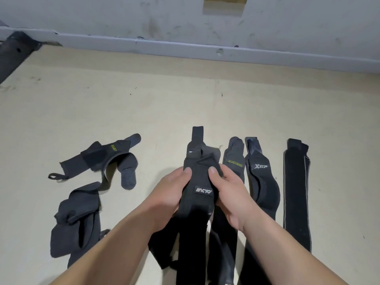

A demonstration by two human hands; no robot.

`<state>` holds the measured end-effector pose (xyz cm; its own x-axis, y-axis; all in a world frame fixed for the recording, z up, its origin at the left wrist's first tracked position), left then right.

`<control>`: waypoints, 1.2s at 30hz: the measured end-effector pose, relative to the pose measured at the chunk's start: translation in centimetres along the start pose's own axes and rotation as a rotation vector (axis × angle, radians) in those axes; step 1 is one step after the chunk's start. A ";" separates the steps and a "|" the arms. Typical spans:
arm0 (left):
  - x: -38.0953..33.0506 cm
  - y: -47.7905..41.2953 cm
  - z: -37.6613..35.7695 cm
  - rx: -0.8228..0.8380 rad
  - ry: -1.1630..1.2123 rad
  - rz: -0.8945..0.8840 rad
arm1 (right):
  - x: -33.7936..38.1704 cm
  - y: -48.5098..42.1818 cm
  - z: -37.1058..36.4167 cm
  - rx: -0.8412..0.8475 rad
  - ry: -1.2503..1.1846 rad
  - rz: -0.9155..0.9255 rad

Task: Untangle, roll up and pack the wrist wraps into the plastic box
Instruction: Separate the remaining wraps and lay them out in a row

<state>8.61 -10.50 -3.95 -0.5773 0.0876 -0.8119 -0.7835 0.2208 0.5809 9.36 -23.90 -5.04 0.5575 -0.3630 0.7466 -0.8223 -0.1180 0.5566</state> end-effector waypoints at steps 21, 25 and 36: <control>-1.7 -0.3 -0.7 0.094 -0.011 -0.005 | 1.5 -2.4 -1.6 0.015 -0.075 -0.057; -2.0 -0.9 1.4 -0.094 -0.275 -0.093 | 0.3 -2.5 -2.5 0.025 -0.132 -0.105; 3.0 -0.7 4.5 -0.062 -0.142 0.115 | -3.6 -3.3 -2.8 -0.082 0.166 -0.164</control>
<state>8.43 -6.02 -7.05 -0.6287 0.2460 -0.7377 -0.7295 0.1421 0.6690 10.36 -19.66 -8.53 0.6998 -0.1870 0.6895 -0.7107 -0.0848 0.6983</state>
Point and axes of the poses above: each hand's wrist, its own y-axis away from the middle knuckle, its own z-axis out of the back of the hand, x = y × z, the point moved 10 cm from there along -y, towards the middle knuckle, and after that the axes turned 11 degrees about -y, right-handed, at the moved point
